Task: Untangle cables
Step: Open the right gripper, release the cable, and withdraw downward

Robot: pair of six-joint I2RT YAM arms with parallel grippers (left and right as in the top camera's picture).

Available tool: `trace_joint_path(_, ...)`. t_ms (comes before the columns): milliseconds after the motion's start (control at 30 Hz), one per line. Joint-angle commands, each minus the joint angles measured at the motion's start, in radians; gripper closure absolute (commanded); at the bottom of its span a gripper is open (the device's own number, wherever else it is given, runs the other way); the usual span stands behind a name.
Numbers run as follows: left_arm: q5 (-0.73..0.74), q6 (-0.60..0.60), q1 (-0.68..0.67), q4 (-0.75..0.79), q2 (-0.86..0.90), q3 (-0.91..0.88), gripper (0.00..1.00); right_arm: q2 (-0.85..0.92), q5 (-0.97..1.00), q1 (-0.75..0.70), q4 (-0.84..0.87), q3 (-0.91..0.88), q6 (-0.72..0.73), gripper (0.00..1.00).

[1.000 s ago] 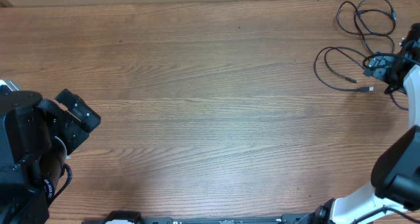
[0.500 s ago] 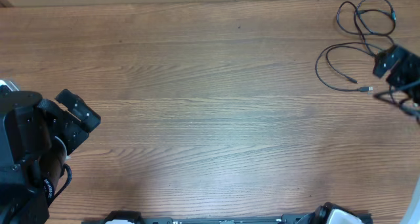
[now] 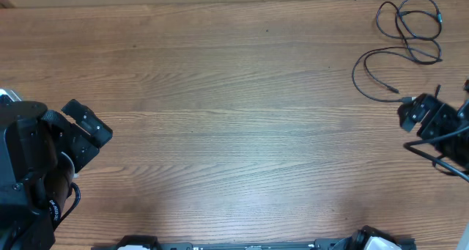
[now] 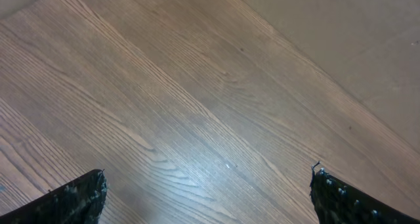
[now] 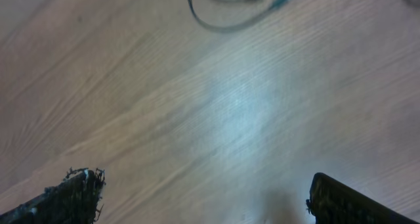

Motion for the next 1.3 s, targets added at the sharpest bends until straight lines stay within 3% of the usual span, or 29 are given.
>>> trace_joint_path(0, -0.014, 0.016, 0.01, 0.002, 0.0, 0.005, 0.0, -0.003, -0.022, 0.003, -0.029, 0.008, 0.012, 0.0)
trace_joint_path(333, -0.014, 0.016, 0.01, 0.002, 0.0, 0.005, 0.0, -0.028, -0.127, 0.004, -0.048, 0.007, -0.05, 0.0)
trace_joint_path(567, -0.014, 0.016, 0.01, 0.002, 0.0, 0.005, 0.01, -0.083, -0.209, 0.004, -0.05, 0.007, -0.193, 0.0)
trace_joint_path(733, -0.014, 0.016, 0.01, 0.001, 0.0, 0.005, 0.0, -0.16, -0.283, 0.004, -0.048, 0.007, -0.206, 0.0)
trace_joint_path(967, -0.014, 0.016, 0.01, 0.001, 0.0, 0.005, 0.0, -0.311, -0.331, 0.003, -0.056, 0.007, -0.355, 0.0)
trace_joint_path(1133, -0.014, 0.016, 0.01, 0.002, 0.0, 0.005, 0.0, -0.413, -0.343, 0.003, -0.077, 0.006, -0.357, 0.0)
trace_joint_path(1267, -0.014, 0.016, 0.01, 0.001, 0.0, 0.005, 0.01, -0.473, -0.403, 0.067, 0.046, 0.005, -0.356, 0.0)
